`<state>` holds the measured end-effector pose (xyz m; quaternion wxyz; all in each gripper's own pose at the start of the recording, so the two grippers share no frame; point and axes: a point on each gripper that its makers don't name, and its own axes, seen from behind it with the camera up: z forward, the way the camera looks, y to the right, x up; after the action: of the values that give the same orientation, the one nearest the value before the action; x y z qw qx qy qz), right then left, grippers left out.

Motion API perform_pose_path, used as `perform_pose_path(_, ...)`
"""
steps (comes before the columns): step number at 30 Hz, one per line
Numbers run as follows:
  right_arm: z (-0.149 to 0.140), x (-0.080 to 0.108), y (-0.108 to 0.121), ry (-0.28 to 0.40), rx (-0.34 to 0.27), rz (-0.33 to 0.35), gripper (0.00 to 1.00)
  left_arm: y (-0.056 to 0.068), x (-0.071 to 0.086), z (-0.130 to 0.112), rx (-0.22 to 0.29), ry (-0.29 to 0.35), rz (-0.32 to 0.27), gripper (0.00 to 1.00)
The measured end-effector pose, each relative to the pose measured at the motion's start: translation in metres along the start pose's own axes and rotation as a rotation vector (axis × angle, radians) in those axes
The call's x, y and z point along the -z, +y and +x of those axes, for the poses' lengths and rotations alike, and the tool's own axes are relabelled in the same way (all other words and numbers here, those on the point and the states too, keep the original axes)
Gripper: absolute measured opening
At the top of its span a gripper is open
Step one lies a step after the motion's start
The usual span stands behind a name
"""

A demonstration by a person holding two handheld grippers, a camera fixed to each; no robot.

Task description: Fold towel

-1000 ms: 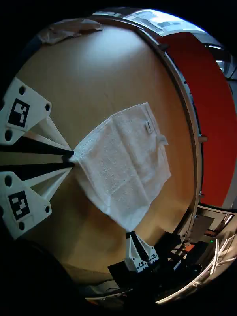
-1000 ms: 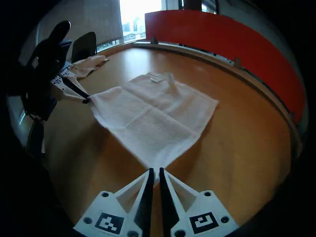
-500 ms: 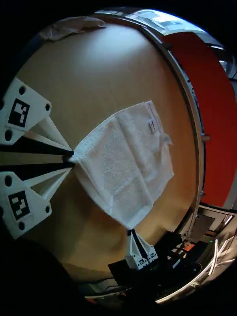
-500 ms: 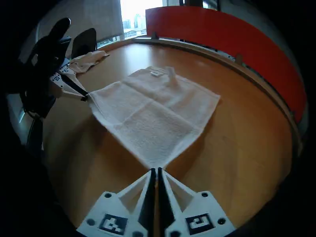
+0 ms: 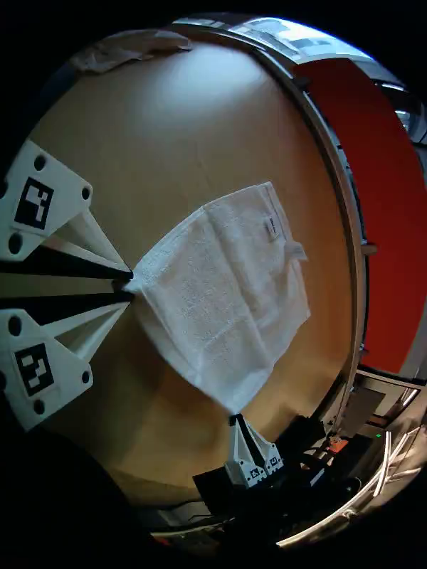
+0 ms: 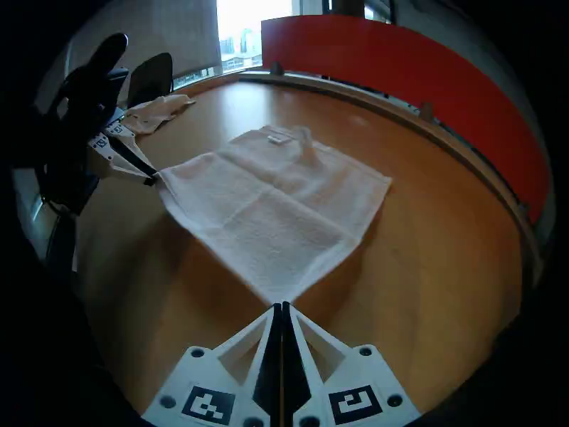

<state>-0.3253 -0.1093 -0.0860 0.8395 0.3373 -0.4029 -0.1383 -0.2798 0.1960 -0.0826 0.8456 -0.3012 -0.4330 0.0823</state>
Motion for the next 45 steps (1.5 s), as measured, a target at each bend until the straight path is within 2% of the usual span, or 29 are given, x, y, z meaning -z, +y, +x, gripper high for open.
perform_pose_path(6, 0.017, 0.016, -0.003, 0.031, -0.006, 0.005, 0.07, 0.001, 0.012, 0.009, 0.002, 0.008, -0.001, 0.13)
perform_pose_path(12, 0.037, 0.037, -0.007, 0.06, 0.0, 0.009, 0.06, 0.005, 0.031, 0.018, 0.026, 0.006, -0.007, 0.13)
perform_pose_path(18, 0.051, 0.061, -0.013, 0.076, -0.006, 0.016, 0.06, 0.014, 0.051, 0.021, 0.049, -0.005, -0.026, 0.13)
perform_pose_path(27, 0.055, 0.089, -0.027, 0.073, 0.009, 0.035, 0.05, 0.03, 0.077, 0.02, 0.06, -0.015, -0.063, 0.13)
perform_pose_path(32, 0.055, 0.091, -0.028, 0.066, 0.014, 0.043, 0.05, 0.031, 0.081, 0.021, 0.06, -0.014, -0.068, 0.13)
perform_pose_path(38, 0.063, 0.086, -0.024, 0.071, 0.018, 0.04, 0.05, 0.026, 0.078, 0.026, 0.079, -0.012, -0.064, 0.13)
perform_pose_path(45, 0.083, 0.071, -0.01, 0.084, 0.035, 0.035, 0.04, 0.017, 0.064, 0.043, 0.118, -0.005, -0.059, 0.13)
